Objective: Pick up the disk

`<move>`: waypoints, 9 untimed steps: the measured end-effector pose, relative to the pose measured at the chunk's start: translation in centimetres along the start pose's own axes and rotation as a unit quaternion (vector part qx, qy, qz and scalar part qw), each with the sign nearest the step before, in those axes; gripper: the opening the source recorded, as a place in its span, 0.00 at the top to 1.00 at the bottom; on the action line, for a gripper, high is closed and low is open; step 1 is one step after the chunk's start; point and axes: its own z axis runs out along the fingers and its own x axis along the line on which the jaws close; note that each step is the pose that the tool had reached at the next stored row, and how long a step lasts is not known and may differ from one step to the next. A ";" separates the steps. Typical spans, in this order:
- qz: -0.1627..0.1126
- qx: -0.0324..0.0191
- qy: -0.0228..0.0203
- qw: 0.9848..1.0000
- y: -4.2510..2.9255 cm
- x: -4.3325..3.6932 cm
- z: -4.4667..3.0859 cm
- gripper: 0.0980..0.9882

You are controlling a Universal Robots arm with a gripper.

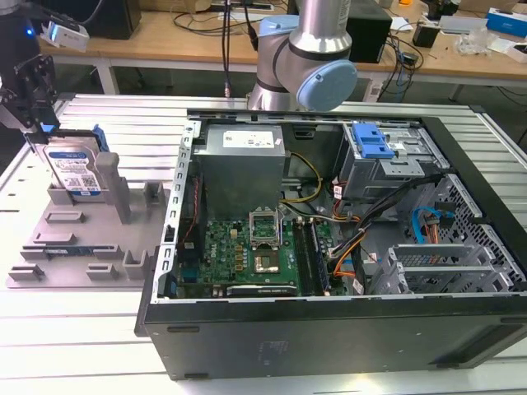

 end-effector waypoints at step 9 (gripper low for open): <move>-0.001 0.000 0.000 1.000 0.12 0.10 0.45 0.57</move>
